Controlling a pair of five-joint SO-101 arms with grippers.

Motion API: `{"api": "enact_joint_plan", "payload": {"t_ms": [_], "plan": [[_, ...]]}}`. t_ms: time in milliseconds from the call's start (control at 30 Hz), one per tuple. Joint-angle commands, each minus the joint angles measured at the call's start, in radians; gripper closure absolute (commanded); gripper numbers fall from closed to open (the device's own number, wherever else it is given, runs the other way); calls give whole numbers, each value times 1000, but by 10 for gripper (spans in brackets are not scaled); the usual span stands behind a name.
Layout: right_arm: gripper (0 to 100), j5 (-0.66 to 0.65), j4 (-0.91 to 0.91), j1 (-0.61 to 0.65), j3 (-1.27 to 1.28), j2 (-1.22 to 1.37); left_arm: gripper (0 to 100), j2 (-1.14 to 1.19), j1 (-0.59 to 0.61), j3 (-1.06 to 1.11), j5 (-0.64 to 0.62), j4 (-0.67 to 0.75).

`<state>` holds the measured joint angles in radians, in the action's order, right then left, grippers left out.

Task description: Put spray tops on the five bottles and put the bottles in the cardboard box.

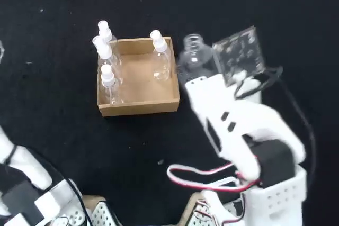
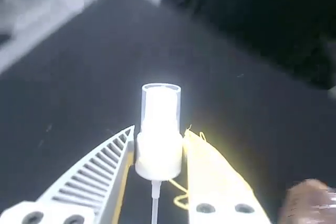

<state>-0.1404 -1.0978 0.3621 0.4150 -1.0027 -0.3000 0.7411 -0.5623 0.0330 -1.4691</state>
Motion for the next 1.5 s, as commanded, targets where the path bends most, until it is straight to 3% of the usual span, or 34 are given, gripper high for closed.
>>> {"api": "enact_joint_plan", "payload": {"t_ms": [0,167,367,533,633,800,1000,1133,1367,1467], "plan": [[988,9,253,103,170,-81,967,-63,-157,-262,2,-34],[988,11,443,184,364,-180,967,-104,-461,-521,3,-34],[988,41,460,196,458,-302,967,-110,-768,-682,3,20],[988,178,493,198,504,-329,967,-103,-1047,-653,9,195],[988,193,563,198,567,-335,967,-110,-1171,-567,9,272],[988,198,675,198,648,-337,969,-115,-1248,-476,3,285],[988,199,687,193,665,-338,970,-115,-1377,-410,2,278],[988,199,684,193,668,-338,971,-115,-1437,-414,2,166],[988,199,664,195,673,-338,971,-117,-1412,-498,2,150],[988,199,664,193,674,-338,971,-124,-1419,-544,0,63]]}}
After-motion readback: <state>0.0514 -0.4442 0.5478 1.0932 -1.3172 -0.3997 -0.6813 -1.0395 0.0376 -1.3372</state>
